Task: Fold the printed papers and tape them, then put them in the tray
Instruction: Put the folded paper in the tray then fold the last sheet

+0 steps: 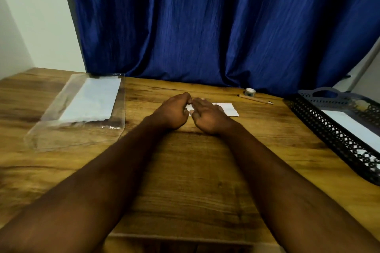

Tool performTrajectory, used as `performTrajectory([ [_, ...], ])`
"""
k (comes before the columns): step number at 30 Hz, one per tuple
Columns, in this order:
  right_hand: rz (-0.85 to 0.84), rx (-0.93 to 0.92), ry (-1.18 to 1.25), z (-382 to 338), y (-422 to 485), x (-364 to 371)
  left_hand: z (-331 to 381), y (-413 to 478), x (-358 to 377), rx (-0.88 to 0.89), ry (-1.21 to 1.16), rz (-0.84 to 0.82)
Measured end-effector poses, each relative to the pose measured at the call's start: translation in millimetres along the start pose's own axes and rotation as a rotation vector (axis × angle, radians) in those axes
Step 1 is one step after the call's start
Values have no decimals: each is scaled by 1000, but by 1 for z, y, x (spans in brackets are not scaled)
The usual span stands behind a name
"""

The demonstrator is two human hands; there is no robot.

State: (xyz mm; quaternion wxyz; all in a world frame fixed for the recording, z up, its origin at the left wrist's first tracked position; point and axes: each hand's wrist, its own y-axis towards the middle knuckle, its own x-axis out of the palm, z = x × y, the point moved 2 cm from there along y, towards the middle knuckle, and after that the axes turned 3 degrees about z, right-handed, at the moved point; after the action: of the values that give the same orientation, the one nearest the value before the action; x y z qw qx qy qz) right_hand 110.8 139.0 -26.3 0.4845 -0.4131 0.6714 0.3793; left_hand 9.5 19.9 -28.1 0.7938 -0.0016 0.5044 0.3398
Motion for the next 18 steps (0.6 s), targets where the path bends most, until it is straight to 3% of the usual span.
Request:
performTrajectory([
  [7, -96, 115, -57, 13, 2, 3, 10, 6, 3, -146, 322, -102],
  [13, 28, 429, -75, 54, -11, -2, 7, 4, 6, -224, 339, -129],
  [18, 56, 446, -72, 54, -11, -1, 6, 3, 8, -191, 365, -141],
])
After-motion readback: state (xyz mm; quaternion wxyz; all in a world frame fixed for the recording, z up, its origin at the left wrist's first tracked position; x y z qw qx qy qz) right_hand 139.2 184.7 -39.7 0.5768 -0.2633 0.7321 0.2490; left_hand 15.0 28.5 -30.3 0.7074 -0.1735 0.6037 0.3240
